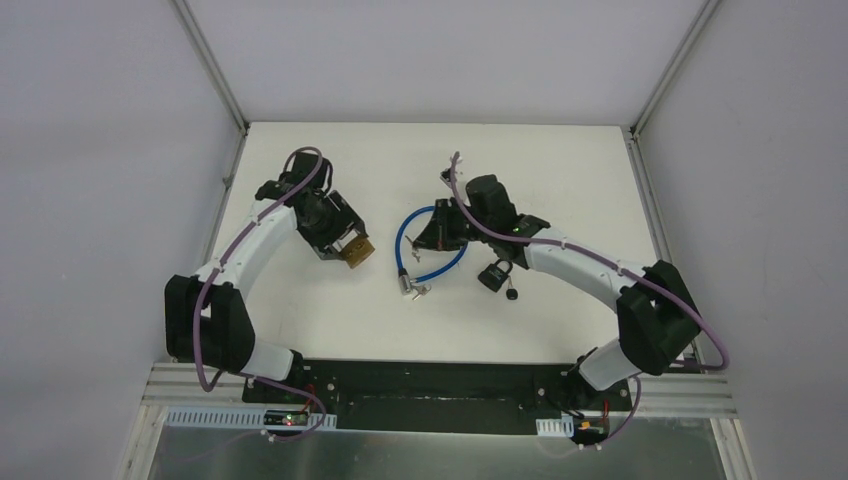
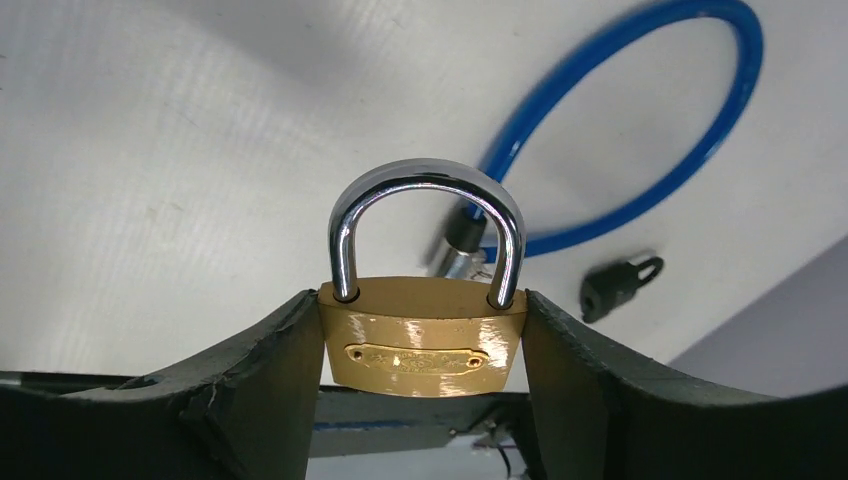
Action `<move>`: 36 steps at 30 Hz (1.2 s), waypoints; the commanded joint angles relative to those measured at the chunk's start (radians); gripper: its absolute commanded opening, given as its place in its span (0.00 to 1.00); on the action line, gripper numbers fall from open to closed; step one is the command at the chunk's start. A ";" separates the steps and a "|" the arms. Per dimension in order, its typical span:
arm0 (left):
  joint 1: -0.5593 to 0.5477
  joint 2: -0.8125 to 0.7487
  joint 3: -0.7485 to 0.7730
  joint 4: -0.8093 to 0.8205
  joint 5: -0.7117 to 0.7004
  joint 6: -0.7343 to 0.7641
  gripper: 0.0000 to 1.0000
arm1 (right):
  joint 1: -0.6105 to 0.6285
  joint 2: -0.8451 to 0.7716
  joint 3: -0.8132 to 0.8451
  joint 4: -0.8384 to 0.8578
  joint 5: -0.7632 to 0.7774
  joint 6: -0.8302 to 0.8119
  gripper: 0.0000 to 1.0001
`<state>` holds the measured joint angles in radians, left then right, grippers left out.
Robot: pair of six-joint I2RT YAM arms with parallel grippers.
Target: Unlock with the key
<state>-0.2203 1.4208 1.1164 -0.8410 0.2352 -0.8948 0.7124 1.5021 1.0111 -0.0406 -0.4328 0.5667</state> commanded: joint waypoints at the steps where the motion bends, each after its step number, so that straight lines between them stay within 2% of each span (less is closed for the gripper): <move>1: 0.016 0.020 0.097 -0.015 0.171 -0.115 0.25 | 0.059 0.035 0.119 -0.044 0.052 -0.029 0.00; 8: 0.028 0.073 0.095 0.034 0.326 -0.173 0.25 | 0.087 0.116 0.202 -0.108 0.038 -0.058 0.00; 15: 0.041 0.073 0.018 0.152 0.404 -0.346 0.26 | 0.114 0.150 0.228 -0.108 0.024 -0.076 0.00; 21: 0.060 0.057 -0.019 0.193 0.391 -0.420 0.25 | 0.124 0.152 0.227 -0.116 0.024 -0.086 0.00; 36: 0.067 0.046 -0.050 0.215 0.395 -0.428 0.24 | 0.127 0.203 0.290 -0.184 0.002 -0.113 0.00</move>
<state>-0.1619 1.5139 1.0744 -0.6544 0.5739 -1.2427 0.8371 1.6867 1.2366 -0.2260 -0.4194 0.4713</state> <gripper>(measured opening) 0.654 0.009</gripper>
